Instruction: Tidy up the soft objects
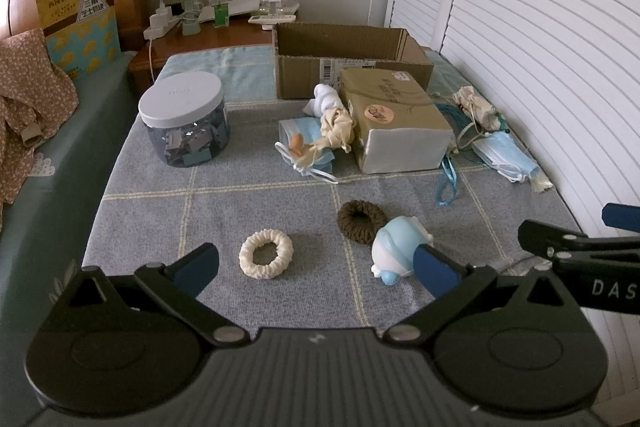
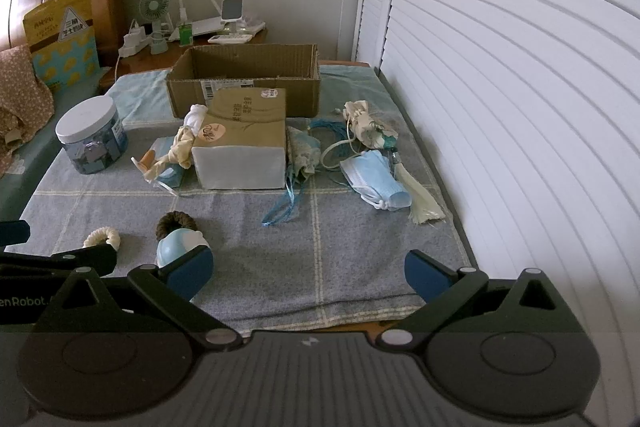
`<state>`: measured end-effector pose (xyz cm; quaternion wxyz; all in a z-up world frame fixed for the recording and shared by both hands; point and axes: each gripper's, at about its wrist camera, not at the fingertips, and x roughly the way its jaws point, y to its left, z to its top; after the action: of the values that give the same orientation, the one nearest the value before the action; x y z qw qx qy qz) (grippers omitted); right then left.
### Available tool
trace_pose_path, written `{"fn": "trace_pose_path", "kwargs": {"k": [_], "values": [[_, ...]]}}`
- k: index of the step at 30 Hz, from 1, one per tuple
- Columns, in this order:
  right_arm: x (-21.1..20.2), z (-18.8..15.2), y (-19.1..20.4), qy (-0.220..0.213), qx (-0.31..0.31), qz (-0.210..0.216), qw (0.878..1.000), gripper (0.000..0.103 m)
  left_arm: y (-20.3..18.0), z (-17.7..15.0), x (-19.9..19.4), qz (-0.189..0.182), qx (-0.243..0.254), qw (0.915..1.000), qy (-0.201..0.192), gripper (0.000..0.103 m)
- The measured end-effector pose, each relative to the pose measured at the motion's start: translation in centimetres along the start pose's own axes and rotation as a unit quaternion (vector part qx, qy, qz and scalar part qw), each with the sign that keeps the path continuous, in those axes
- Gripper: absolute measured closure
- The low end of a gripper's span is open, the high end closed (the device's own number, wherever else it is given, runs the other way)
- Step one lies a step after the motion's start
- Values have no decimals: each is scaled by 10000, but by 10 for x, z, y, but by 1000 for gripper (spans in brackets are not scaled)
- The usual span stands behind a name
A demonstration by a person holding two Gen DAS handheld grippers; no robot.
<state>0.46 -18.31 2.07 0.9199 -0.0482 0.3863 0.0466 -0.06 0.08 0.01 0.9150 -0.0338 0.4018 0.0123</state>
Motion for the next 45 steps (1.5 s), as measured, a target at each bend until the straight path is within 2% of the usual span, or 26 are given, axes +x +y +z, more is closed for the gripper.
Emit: {"fn": "trace_pose_path", "kwargs": {"k": [45], "values": [[2,6,2,-49,-140,-27,9999,0,3,3,-3,26,5,10000,-28,1]]}}
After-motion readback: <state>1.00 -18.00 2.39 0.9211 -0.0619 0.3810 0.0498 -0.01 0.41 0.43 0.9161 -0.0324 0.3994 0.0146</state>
